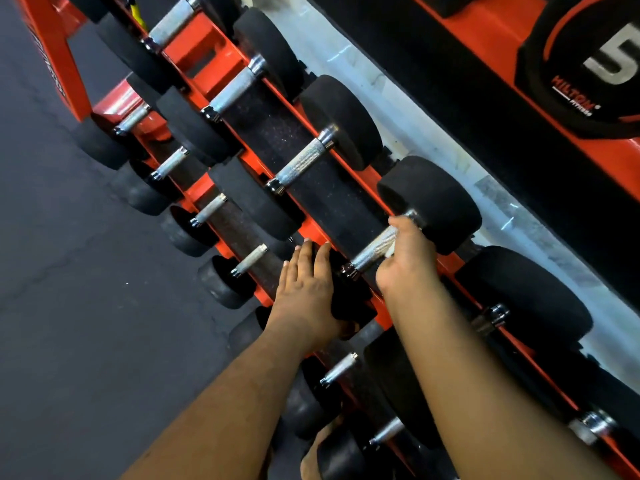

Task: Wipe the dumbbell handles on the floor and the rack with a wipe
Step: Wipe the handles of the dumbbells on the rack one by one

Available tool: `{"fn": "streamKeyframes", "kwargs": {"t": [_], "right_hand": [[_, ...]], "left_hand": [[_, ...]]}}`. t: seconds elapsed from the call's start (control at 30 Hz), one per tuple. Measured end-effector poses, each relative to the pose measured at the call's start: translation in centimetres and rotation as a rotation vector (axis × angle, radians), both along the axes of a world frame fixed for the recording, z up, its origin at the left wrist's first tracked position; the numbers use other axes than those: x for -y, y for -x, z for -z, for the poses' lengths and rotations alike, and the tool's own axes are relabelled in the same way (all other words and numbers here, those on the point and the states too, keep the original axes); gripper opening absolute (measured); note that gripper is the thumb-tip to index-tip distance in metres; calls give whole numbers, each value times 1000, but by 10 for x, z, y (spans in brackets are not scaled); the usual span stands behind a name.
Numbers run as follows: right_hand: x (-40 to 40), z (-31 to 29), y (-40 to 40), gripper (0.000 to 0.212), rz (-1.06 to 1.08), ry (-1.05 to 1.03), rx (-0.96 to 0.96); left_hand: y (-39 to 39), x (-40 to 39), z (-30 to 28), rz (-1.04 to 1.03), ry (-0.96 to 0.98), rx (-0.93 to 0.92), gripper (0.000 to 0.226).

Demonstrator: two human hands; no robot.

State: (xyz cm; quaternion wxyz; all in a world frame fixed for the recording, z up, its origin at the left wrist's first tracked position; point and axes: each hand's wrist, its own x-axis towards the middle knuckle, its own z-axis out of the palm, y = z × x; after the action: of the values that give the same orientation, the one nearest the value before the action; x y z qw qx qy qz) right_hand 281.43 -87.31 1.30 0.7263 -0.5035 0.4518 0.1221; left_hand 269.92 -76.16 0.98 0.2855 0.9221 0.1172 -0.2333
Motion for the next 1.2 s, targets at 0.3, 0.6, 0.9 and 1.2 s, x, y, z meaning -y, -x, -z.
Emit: {"fn": "streamKeyframes", "kwargs": {"t": [0.3, 0.6, 0.9, 1.2], "right_hand": [[22, 11, 0, 13, -54, -134, 70], [26, 8, -4, 7, -107, -209, 69], [19, 24, 10, 12, -191, -229, 52], [14, 35, 32, 18, -357, -295, -61]], "left_hand": [[0, -1, 1, 2, 15, 13, 138], [1, -2, -1, 7, 11, 18, 138], [1, -1, 1, 7, 10, 16, 139], [0, -2, -3, 7, 6, 13, 138]]}}
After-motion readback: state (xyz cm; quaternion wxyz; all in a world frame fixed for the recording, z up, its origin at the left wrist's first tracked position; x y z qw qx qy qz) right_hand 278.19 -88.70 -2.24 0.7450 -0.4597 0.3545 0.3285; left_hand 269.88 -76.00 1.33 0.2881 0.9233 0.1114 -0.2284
